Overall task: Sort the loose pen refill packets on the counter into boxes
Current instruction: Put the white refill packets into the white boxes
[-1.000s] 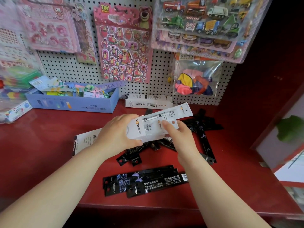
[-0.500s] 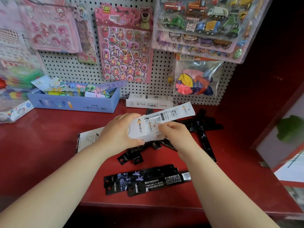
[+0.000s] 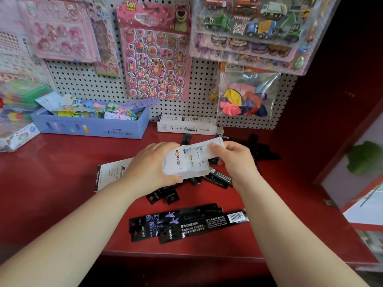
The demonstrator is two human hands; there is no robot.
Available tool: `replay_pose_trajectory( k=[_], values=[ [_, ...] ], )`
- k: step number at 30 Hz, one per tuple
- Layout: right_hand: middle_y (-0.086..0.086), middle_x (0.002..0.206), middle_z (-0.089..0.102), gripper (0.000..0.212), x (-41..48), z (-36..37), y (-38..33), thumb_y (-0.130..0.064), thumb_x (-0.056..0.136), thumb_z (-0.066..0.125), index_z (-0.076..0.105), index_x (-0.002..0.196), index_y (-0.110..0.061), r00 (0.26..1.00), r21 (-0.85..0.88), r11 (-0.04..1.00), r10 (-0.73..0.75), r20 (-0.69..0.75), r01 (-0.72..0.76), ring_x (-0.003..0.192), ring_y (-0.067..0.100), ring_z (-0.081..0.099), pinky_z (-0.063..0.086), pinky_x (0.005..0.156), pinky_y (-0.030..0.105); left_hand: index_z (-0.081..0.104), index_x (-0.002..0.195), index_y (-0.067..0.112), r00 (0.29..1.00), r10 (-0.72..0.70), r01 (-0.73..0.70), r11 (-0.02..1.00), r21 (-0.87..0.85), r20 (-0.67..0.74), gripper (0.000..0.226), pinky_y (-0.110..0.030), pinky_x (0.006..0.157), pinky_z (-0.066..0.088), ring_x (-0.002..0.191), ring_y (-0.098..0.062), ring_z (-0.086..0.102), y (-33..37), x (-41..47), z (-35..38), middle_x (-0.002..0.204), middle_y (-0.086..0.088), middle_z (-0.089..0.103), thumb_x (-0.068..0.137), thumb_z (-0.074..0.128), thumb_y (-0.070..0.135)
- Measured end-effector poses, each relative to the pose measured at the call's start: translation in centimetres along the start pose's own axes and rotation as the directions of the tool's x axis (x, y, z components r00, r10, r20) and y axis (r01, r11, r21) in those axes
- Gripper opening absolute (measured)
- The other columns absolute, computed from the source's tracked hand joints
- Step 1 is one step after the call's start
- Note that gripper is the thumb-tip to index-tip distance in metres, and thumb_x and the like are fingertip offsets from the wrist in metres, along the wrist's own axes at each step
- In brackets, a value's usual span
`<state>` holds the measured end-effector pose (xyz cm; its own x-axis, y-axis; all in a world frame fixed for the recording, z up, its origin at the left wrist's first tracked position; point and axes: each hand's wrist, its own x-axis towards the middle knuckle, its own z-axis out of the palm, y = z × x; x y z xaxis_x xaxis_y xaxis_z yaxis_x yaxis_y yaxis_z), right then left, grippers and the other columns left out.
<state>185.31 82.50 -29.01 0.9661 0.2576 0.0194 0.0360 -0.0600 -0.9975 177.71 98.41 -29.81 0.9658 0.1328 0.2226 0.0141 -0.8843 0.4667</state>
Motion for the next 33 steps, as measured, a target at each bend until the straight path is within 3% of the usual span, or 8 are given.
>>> replay_pose_trajectory(
  k=[3, 6, 8, 12, 15, 21, 27, 33],
  values=[
    [0.000, 0.064, 0.058, 0.023, -0.3, 1.1, 0.0, -0.009, 0.086, 0.057, 0.057, 0.063, -0.008, 0.997, -0.059, 0.998, -0.017, 0.082, 0.022, 0.050, 0.002, 0.052, 0.042, 0.046, 0.010, 0.037, 0.132, 0.027, 1.000, 0.008, -0.008, 1.000, -0.003, 0.006, 0.076, -0.020, 0.090, 0.024, 0.123, -0.011, 0.035, 0.3, 0.0, 0.3, 0.133, 0.008, 0.044, 0.067, 0.075, 0.032],
    [0.000, 0.065, 0.057, 0.028, -0.5, 1.7, -0.1, -0.011, 0.087, 0.055, 0.053, 0.059, -0.013, 0.989, -0.165, 0.986, 0.000, 0.148, 0.025, 0.059, 0.009, 0.053, 0.047, 0.055, 0.019, 0.038, 0.131, 0.026, 1.000, 0.010, -0.010, 1.000, 0.011, 0.017, 0.076, -0.021, 0.091, 0.025, 0.122, -0.013, 0.037, 0.4, 0.0, 0.5, 0.131, 0.008, 0.046, 0.066, 0.076, 0.031],
    [-0.003, 0.068, 0.058, 0.021, -0.5, 1.4, -0.2, -0.013, 0.088, 0.055, 0.058, 0.067, -0.014, 0.981, -0.172, 0.985, 0.043, 0.190, -0.010, 0.057, 0.004, 0.055, 0.047, 0.054, 0.015, 0.038, 0.131, 0.026, 1.000, 0.009, -0.009, 1.000, 0.010, 0.006, 0.077, -0.022, 0.094, 0.026, 0.122, -0.013, 0.037, 0.3, -0.1, 0.5, 0.132, 0.007, 0.046, 0.065, 0.077, 0.032],
    [-0.006, 0.075, 0.060, 0.014, -0.2, 0.0, -0.1, -0.017, 0.088, 0.054, 0.062, 0.078, -0.014, 0.980, -0.015, 0.994, 0.105, 0.172, -0.104, 0.060, 0.002, 0.052, 0.043, 0.054, 0.011, 0.038, 0.132, 0.026, 1.000, 0.017, -0.017, 1.000, 0.003, -0.003, 0.077, -0.021, 0.093, 0.025, 0.123, -0.012, 0.037, 0.3, -0.1, 0.3, 0.132, 0.008, 0.046, 0.065, 0.077, 0.032],
    [-0.003, 0.069, 0.058, 0.018, -0.3, -0.4, -0.2, -0.007, 0.087, 0.055, 0.059, 0.070, -0.012, 0.984, 0.021, 0.998, 0.062, 0.168, -0.066, 0.042, -0.007, 0.052, 0.041, 0.046, 0.006, 0.039, 0.131, 0.028, 1.000, 0.026, -0.026, 1.000, 0.005, 0.013, 0.076, -0.018, 0.087, 0.023, 0.121, -0.011, 0.038, 0.4, -0.2, 0.5, 0.129, 0.009, 0.047, 0.065, 0.077, 0.032],
    [0.001, 0.065, 0.060, 0.022, -0.2, 0.2, -0.3, -0.001, 0.084, 0.058, 0.063, 0.065, -0.011, 0.988, -0.109, 0.994, 0.033, 0.150, -0.017, 0.042, 0.000, 0.051, 0.040, 0.039, 0.010, 0.040, 0.130, 0.027, 1.000, 0.022, -0.022, 1.000, 0.008, 0.006, 0.076, -0.016, 0.082, 0.022, 0.119, -0.011, 0.038, 0.6, -0.2, 0.8, 0.127, 0.009, 0.048, 0.065, 0.077, 0.031],
    [-0.003, 0.065, 0.058, 0.017, -0.3, 1.3, -0.3, -0.003, 0.087, 0.053, 0.069, 0.088, 0.002, 0.987, -0.211, 0.977, 0.020, 0.159, 0.014, 0.058, 0.008, 0.052, 0.043, 0.044, 0.009, 0.040, 0.131, 0.026, 1.000, 0.025, -0.025, 1.000, 0.012, -0.010, 0.075, -0.017, 0.082, 0.022, 0.121, -0.012, 0.037, 0.7, -0.1, 0.9, 0.129, 0.007, 0.048, 0.065, 0.077, 0.030],
    [-0.010, 0.075, 0.058, 0.010, -0.7, -0.6, 0.0, -0.021, 0.086, 0.059, 0.063, 0.080, -0.015, 0.981, -0.160, 0.986, 0.069, 0.179, -0.040, 0.057, -0.005, 0.051, 0.040, 0.053, 0.007, 0.038, 0.132, 0.026, 1.000, 0.021, -0.021, 1.000, 0.011, -0.011, 0.077, -0.020, 0.093, 0.024, 0.124, -0.012, 0.036, 0.4, -0.1, 0.6, 0.133, 0.007, 0.046, 0.065, 0.077, 0.033]
  ],
)
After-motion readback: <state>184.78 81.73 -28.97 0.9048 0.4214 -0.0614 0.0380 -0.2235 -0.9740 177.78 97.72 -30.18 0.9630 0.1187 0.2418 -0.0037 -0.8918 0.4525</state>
